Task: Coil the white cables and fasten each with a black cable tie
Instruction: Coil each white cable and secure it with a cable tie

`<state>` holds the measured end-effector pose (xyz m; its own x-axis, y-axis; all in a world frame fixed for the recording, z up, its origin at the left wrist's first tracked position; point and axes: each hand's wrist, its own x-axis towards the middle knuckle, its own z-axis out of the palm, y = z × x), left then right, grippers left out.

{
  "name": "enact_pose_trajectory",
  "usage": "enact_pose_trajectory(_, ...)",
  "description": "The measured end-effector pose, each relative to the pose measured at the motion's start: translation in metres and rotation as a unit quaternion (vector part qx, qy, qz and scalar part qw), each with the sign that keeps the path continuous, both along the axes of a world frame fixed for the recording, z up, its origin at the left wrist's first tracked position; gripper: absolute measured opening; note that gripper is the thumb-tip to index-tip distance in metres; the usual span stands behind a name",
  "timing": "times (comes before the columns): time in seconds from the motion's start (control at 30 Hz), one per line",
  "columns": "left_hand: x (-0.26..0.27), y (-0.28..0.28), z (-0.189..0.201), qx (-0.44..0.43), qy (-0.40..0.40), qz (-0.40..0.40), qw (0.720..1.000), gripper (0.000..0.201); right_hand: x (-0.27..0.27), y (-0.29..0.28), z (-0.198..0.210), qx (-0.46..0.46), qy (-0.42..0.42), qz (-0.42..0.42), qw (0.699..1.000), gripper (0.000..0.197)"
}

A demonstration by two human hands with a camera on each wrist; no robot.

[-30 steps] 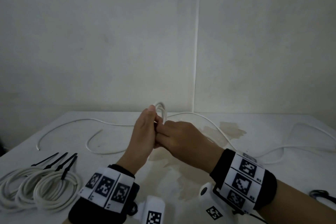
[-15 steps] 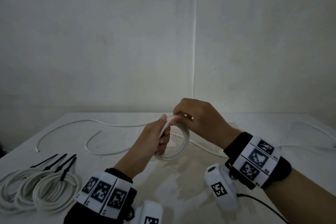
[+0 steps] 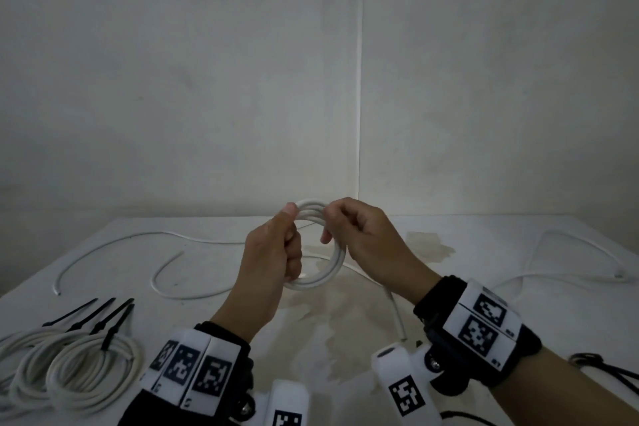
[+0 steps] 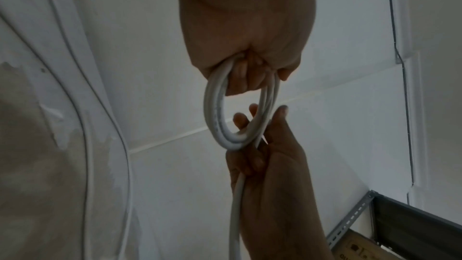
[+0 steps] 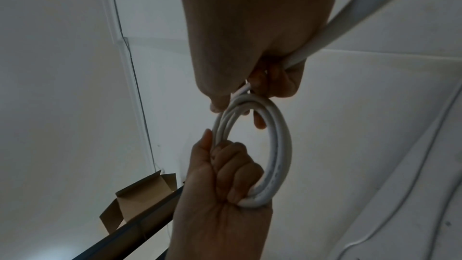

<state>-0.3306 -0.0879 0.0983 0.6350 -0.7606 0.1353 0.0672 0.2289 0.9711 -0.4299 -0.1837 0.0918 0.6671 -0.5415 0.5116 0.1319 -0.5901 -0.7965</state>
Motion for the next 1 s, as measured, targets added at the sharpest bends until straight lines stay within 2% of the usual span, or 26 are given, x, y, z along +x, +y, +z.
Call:
enact_pose_trajectory(0.1, -0.002, -0.002, -0.001, -0.015, 0.023, 0.019, 0.999, 0.043, 0.004, 0.004, -0.002, -0.022, 0.0, -0.025, 0.999, 0.011)
enact_pose_trajectory(0.27, -0.003, -0.005, 0.001, -0.058, 0.063, 0.027, 0.996, 0.042, 0.01, 0.009, -0.009, -0.082, 0.004, -0.105, 0.991, 0.017)
enact_pose_trajectory(0.43, -0.006, -0.008, 0.003, -0.076, 0.056, 0.032, 0.995, 0.043, 0.016, 0.016, -0.007, -0.047, -0.019, -0.149, 0.988, 0.027)
enact_pose_trajectory(0.5, -0.005, -0.008, 0.005, -0.085, 0.066, 0.038, 0.993, 0.042, 0.018, 0.018, -0.007, -0.044, -0.035, -0.143, 0.988, 0.024)
enact_pose_trajectory(0.63, -0.002, -0.011, 0.011, -0.108, 0.099, 0.035, 0.989, 0.041, 0.019, 0.024, -0.01, 0.05, -0.059, -0.081, 0.994, 0.02)
enact_pose_trajectory(0.8, -0.004, -0.01, 0.004, -0.094, 0.092, 0.022, 0.991, 0.041, 0.019, 0.025, -0.013, 0.025, -0.077, -0.105, 0.991, 0.017)
enact_pose_trajectory(1.0, -0.002, -0.006, 0.0, -0.095, 0.114, -0.049, 0.988, 0.041, 0.017, 0.019, -0.015, 0.036, -0.092, -0.108, 0.989, 0.02)
